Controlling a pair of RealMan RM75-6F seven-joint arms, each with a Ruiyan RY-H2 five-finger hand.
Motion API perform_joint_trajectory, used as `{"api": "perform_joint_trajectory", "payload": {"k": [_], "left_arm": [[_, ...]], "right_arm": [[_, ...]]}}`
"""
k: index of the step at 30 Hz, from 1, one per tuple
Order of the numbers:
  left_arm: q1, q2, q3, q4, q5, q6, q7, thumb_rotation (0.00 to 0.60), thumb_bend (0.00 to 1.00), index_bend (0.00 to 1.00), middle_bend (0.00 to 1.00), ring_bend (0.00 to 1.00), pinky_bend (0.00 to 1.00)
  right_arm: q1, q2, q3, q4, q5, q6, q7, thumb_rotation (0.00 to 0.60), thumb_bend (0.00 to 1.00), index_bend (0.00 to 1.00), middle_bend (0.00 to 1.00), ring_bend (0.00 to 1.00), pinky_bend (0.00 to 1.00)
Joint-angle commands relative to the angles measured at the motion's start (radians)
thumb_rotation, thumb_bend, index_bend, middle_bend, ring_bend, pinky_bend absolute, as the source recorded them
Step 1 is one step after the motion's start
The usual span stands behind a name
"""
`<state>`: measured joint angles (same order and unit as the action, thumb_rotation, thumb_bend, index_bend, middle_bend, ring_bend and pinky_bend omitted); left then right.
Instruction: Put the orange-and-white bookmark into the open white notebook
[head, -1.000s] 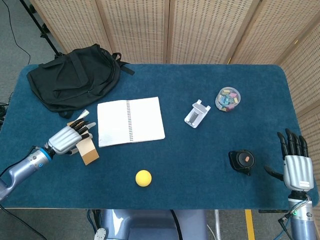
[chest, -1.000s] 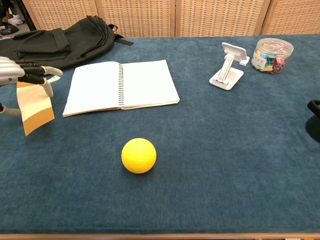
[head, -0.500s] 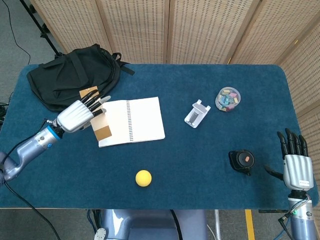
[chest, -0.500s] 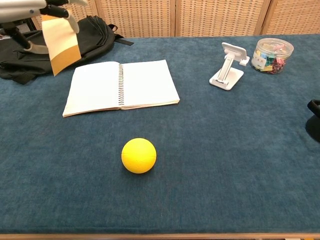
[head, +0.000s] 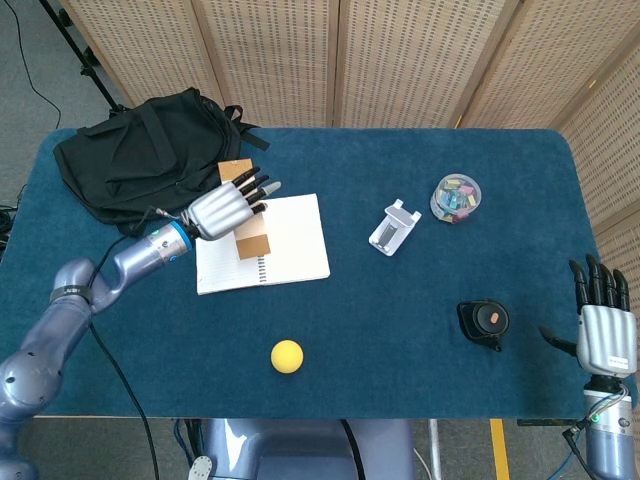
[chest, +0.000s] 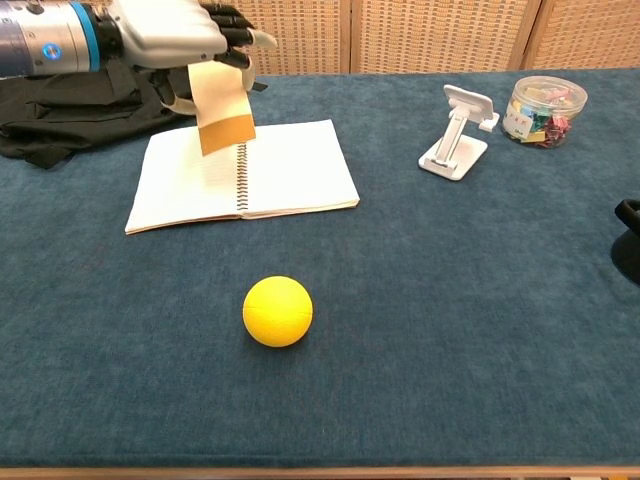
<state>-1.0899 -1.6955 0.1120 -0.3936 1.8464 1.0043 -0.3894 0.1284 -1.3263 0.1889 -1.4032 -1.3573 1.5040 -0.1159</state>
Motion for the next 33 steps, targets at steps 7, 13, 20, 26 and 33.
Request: {"api": "perform_joint_trajectory", "payload": {"k": [7,13,20,26,33], "left_arm": [[0.009,-0.108,0.079,0.119,0.031,0.011,-0.09,0.6,0.27,0.73,0.0,0.0,0.0],[-0.018,-0.141,0.082,0.15,0.018,0.01,-0.105,0.6,0.26,0.72,0.0,0.0,0.0],[-0.039,-0.175,0.084,0.175,0.003,-0.031,-0.1,0.6,0.26,0.72,0.0,0.0,0.0],[-0.052,-0.199,0.086,0.193,-0.011,-0.064,-0.11,0.6,0.26,0.72,0.0,0.0,0.0],[-0.073,-0.22,0.098,0.212,-0.012,-0.073,-0.111,0.6,0.26,0.72,0.0,0.0,0.0]], "right_arm": [[0.002,-0.005,-0.001,0.004,0.003,-0.006,-0.001,0.6,0.0,0.0,0.0,0.0,0.0],[0.001,-0.006,0.0,0.003,0.007,-0.004,-0.003,0.6,0.0,0.0,0.0,0.0,0.0],[0.0,-0.002,0.006,0.004,0.016,-0.006,0.002,0.6,0.0,0.0,0.0,0.0,0.0],[-0.001,-0.001,0.011,0.006,0.024,-0.005,0.002,0.6,0.0,0.0,0.0,0.0,0.0],[-0.004,0.002,0.016,0.006,0.031,0.001,0.002,0.6,0.0,0.0,0.0,0.0,0.0]]}}
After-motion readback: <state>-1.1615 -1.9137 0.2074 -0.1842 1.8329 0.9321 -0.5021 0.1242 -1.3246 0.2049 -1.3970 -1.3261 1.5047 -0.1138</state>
